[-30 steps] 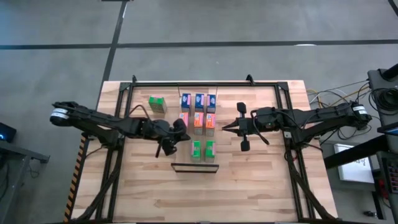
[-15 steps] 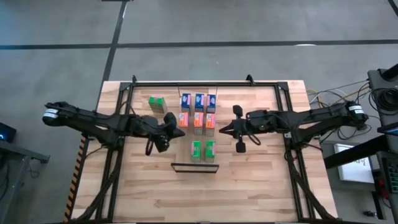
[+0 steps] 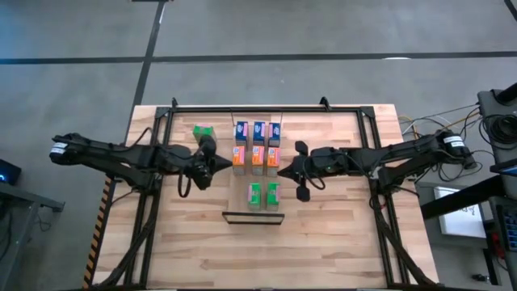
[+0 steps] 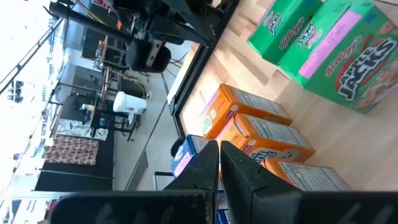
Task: Stack cereal on shelf
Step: Put the green cereal box on the shelf aligned with the other green cereal boxes
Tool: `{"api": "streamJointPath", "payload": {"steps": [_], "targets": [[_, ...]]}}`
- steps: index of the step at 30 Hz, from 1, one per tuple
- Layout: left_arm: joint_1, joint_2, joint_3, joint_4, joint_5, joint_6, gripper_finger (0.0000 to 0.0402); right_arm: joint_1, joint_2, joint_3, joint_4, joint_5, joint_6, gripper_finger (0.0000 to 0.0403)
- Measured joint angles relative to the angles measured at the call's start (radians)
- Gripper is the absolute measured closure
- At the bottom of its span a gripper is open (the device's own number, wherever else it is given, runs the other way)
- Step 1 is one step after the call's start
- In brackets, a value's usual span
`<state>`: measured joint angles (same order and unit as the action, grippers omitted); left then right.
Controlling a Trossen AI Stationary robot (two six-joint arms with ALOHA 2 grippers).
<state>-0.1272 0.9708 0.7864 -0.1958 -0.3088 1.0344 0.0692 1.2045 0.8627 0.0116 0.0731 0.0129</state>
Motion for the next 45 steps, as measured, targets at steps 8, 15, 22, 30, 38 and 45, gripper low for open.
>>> {"api": "streamJointPath", "payload": {"steps": [8, 15, 22, 30, 38, 45], "targets": [[0.000, -0.008, 0.000, -0.005, 0.000, -0.005, 0.0401, -0.018, 0.008, 0.000, 0.033, 0.004, 0.009, 0.0394], [0.000, -0.008, 0.000, -0.014, 0.000, -0.005, 0.0401, -0.047, 0.025, 0.023, 0.056, -0.001, 0.022, 0.0394], [0.000, -0.009, 0.000, -0.042, 0.000, -0.007, 0.0401, -0.057, 0.115, 0.100, 0.005, -0.054, 0.009, 0.0394], [0.000, -0.009, 0.000, -0.059, 0.000, -0.008, 0.0401, -0.057, 0.208, 0.274, -0.249, -0.055, 0.003, 0.0394], [0.000, -0.009, 0.000, -0.061, 0.001, -0.008, 0.0401, -0.056, 0.231, 0.362, -0.405, -0.056, 0.021, 0.0394], [0.000, -0.009, 0.000, -0.061, 0.001, -0.023, 0.0401, -0.052, 0.238, 0.360, -0.419, -0.081, 0.043, 0.0394]]}}
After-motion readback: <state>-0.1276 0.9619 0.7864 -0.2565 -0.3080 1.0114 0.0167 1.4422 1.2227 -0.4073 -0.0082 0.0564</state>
